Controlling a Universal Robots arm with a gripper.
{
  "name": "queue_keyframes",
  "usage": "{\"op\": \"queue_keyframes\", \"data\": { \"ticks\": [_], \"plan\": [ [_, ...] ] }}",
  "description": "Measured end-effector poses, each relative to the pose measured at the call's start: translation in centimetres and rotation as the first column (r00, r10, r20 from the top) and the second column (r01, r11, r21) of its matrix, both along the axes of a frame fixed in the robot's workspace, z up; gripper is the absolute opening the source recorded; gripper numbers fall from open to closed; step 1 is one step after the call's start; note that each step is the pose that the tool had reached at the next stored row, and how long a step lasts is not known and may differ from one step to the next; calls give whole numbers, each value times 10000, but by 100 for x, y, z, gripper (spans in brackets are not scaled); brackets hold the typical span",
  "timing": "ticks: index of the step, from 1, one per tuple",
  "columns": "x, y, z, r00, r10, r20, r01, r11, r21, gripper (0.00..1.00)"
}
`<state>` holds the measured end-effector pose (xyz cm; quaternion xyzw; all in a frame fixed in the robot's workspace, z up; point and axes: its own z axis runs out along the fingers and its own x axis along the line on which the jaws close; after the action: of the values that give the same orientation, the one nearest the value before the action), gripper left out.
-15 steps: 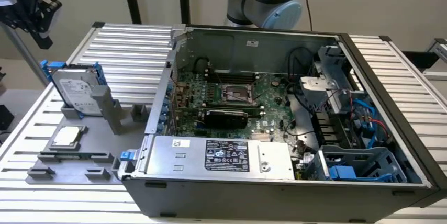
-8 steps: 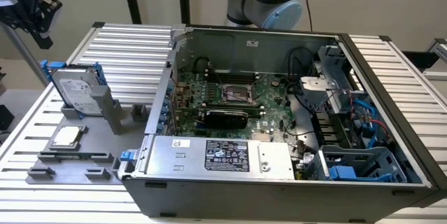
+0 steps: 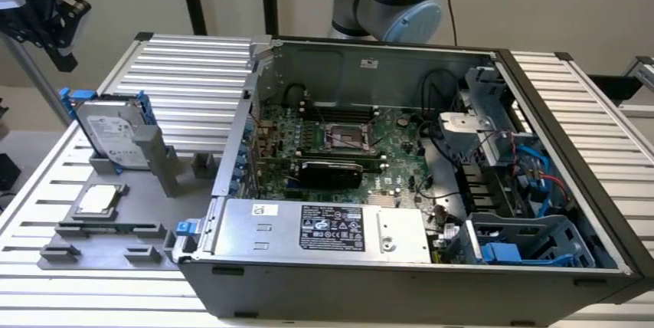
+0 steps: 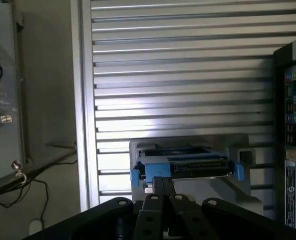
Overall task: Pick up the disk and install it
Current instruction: 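Reach for the disk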
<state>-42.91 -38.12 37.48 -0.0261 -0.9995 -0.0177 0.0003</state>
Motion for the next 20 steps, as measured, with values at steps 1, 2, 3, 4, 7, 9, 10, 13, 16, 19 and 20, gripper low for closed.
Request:
{"op": "queue_keyframes", "data": {
  "ticks": [1,2,3,4,7,9,10,13,16,19,20],
  "plan": [
    [0,1,-1,10000,84,0,-84,10000,0,0],
    [0,1,-2,9997,250,1,-250,9997,1,0],
    [0,1,-4,9991,430,2,-430,9991,1,0],
    [0,1,-5,9982,603,0,-603,9982,0,0],
    [0,1,-11,9933,1158,-1,-1158,9933,0,0],
    [0,1,-16,9886,1508,-1,-1508,9886,0,0],
    [0,1,-19,9855,1697,0,-1697,9855,0,0],
    [0,1,-28,9749,2227,0,-2227,9749,0,0],
    [0,1,-38,9611,2764,1,-2764,9611,0,0],
    [0,1,-47,9447,3279,0,-3279,9447,0,0],
    [0,1,-50,9388,3444,1,-3444,9388,0,0]
  ]
}}
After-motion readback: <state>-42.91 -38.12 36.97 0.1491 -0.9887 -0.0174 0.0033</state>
